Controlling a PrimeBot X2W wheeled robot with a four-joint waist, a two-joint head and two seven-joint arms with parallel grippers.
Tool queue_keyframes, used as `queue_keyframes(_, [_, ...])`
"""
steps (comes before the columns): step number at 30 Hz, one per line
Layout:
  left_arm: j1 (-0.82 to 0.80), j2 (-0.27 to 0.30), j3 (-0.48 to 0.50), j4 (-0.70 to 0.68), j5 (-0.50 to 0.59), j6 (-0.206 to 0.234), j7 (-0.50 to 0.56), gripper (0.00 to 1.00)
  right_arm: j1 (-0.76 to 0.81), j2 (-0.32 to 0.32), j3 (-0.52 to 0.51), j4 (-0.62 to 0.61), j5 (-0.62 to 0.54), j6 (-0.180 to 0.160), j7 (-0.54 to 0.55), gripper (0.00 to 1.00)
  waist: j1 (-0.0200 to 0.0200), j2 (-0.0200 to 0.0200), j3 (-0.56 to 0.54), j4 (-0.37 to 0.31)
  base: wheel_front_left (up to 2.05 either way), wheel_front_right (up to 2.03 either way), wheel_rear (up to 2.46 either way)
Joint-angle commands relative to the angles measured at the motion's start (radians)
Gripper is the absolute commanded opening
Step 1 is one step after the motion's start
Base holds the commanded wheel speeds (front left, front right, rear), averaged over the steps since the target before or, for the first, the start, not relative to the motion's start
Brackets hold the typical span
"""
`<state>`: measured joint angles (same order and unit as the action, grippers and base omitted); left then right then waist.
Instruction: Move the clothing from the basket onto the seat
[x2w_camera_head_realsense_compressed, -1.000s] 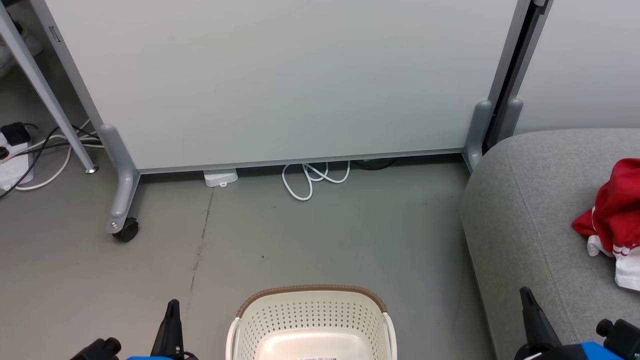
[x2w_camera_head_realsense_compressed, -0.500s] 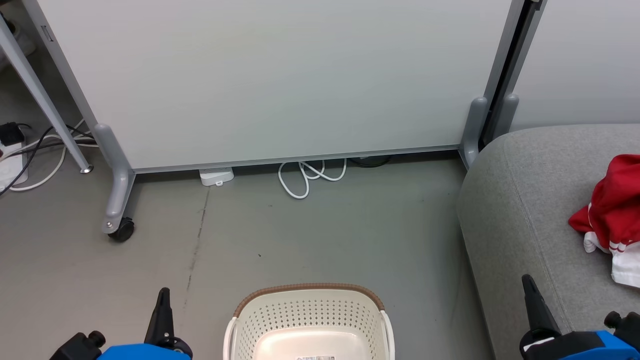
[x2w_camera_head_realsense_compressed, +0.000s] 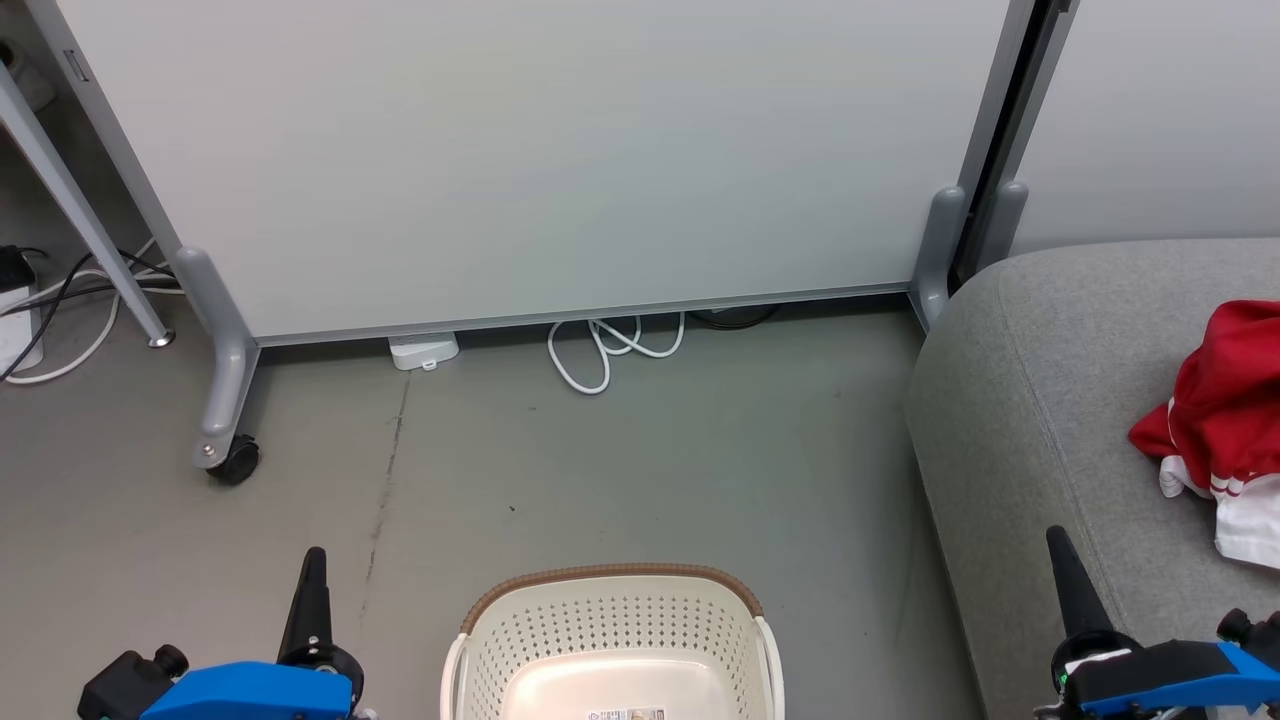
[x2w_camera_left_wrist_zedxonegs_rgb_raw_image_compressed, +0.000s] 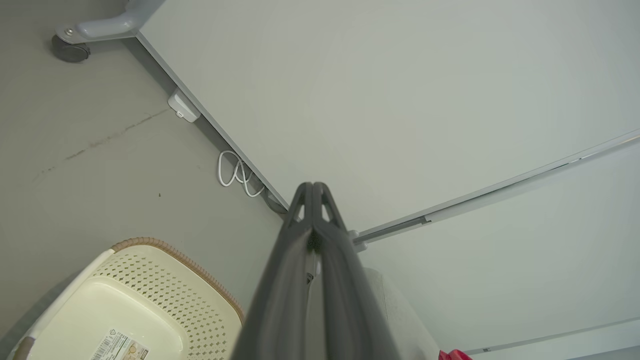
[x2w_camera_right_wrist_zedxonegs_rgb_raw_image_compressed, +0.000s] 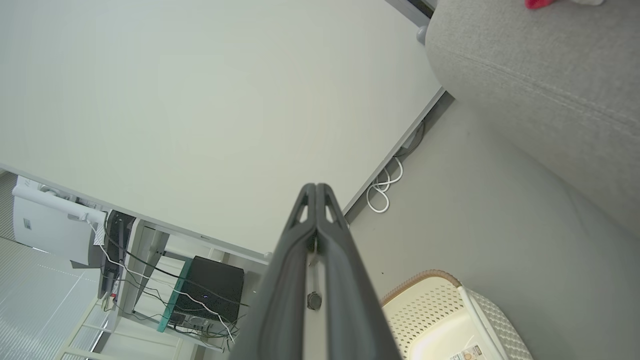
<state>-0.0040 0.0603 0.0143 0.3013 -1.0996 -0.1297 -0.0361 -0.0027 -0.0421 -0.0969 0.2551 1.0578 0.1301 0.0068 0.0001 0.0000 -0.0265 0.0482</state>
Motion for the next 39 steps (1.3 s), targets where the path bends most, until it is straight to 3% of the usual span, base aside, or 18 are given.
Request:
queue_keyframes(1, [-0.026,0.005,0.005,-0.013,-0.026,-0.001,0.006,0.0,-0.027,-0.008,-0.002,-0.012,0.031,0.001,0.004,0.0,-0.0001,0.0,0.001,-0.001,0.0,0.0,0.0])
queue_keyframes(39, [-0.085,0.002,0.062,-0.044,-0.358,-0.001,0.098,0.0,-0.085,-0.01,-0.013,-0.012,0.382,0.001,0.075,0.0,-0.0001,0.0,0.018,-0.029,0.0,0.0,0.0])
